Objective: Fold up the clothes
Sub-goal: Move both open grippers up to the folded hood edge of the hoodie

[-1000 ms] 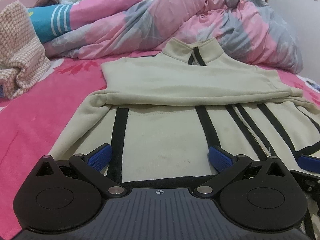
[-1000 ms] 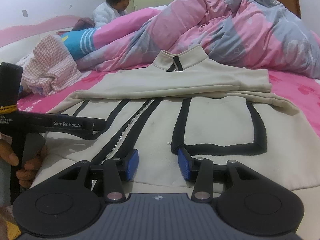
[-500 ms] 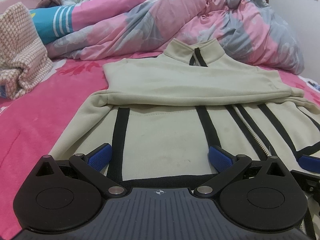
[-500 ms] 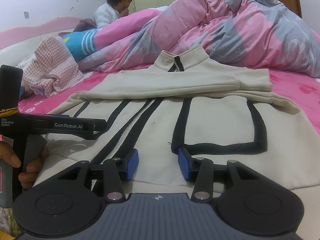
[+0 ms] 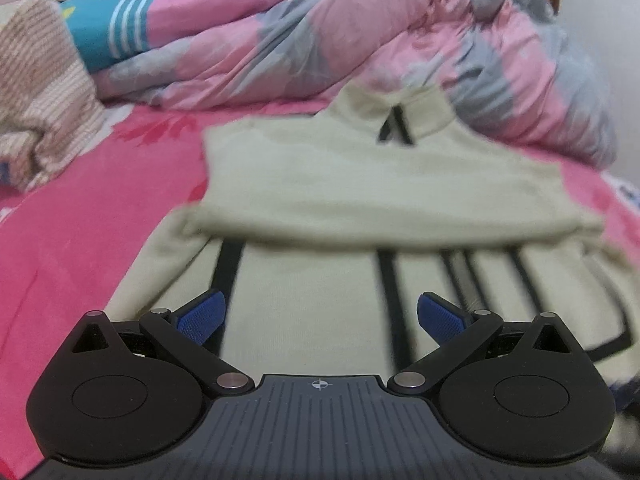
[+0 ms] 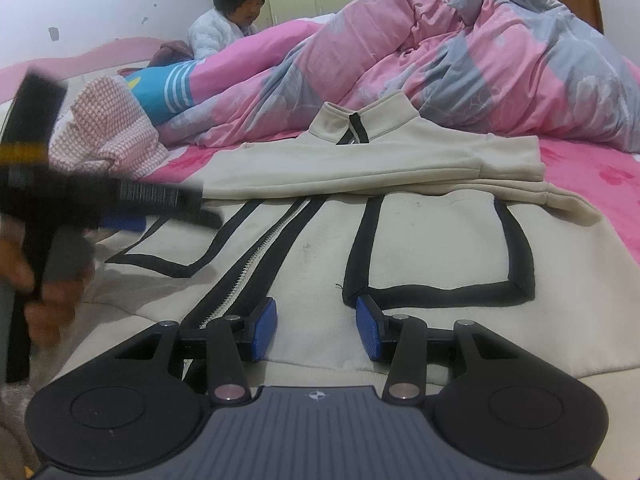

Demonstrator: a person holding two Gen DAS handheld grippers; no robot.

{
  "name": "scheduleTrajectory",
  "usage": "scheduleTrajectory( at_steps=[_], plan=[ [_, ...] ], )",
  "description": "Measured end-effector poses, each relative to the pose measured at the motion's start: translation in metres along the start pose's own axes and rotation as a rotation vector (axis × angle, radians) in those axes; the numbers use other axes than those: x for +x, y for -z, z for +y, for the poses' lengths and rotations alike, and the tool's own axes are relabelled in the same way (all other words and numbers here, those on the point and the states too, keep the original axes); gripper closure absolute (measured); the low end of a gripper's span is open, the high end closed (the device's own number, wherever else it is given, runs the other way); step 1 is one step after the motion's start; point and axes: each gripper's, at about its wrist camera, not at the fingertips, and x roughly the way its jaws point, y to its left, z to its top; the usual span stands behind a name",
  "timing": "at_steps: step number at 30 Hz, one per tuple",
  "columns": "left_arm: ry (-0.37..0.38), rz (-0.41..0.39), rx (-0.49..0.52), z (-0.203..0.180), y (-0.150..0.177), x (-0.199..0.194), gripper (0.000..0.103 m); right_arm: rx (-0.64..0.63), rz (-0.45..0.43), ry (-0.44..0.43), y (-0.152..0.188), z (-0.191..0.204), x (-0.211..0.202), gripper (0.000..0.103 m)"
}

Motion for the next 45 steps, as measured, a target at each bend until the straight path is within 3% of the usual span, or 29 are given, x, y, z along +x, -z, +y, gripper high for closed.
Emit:
scheduleTrajectory(
  at_steps=[7,11,14,19,23,27,30,33,34,35,37,40,41,43,44,45],
  plan=[
    [0.119,-0.095,0.056,-0.005,-0.067,-0.023,0.000,-0.015,0.036,0.010,-0.005,0.003,0.002,0.056],
    [0.089,-0.153,0.069,0.016,-0.087,0.001,0.000,-0.025,0.096,-0.001,-0.017,0.002,0.005,0.056],
    [0.075,-0.157,0.068,0.034,-0.097,0.025,0.000,0.001,0.160,-0.062,-0.039,-0.008,0.004,0.056],
    [0.113,-0.173,0.006,0.055,-0.121,0.069,0.000,-0.005,0.104,-0.168,-0.109,-0.034,0.002,0.056],
    [0.171,-0.136,-0.151,0.063,-0.155,0.112,0.000,0.031,0.050,-0.221,-0.181,-0.070,0.044,0.052],
    [0.188,-0.061,-0.273,0.056,-0.187,0.163,0.000,0.113,0.047,-0.172,-0.235,-0.107,0.115,0.051],
    [0.151,-0.036,-0.247,0.040,-0.200,0.198,0.002,0.161,0.070,-0.119,-0.254,-0.122,0.164,0.051],
    [0.109,-0.018,-0.194,0.023,-0.206,0.227,0.008,0.210,0.093,-0.065,-0.273,-0.137,0.213,0.051],
    [0.098,-0.017,-0.173,0.018,-0.207,0.234,0.015,0.226,0.101,-0.047,-0.280,-0.143,0.230,0.051],
    [0.100,-0.010,-0.170,0.017,-0.207,0.240,0.028,0.242,0.108,-0.029,-0.286,-0.148,0.246,0.051],
    [0.116,0.007,-0.179,0.016,-0.206,0.249,0.038,0.277,0.124,0.002,-0.297,-0.158,0.277,0.051],
    [0.146,0.014,-0.195,0.017,-0.203,0.256,0.052,0.346,0.150,-0.026,-0.292,-0.169,0.297,0.051],
    [0.153,0.008,-0.193,0.016,-0.202,0.256,0.065,0.364,0.158,-0.040,-0.290,-0.171,0.302,0.051],
    [0.173,-0.002,-0.170,0.015,-0.200,0.252,0.083,0.382,0.167,-0.070,-0.286,-0.173,0.308,0.063],
    [0.180,-0.013,-0.155,0.014,-0.199,0.248,0.087,0.385,0.169,-0.084,-0.286,-0.173,0.308,0.076],
    [0.185,-0.026,-0.138,0.013,-0.197,0.243,0.088,0.384,0.170,-0.097,-0.287,-0.173,0.309,0.082]
  ],
)
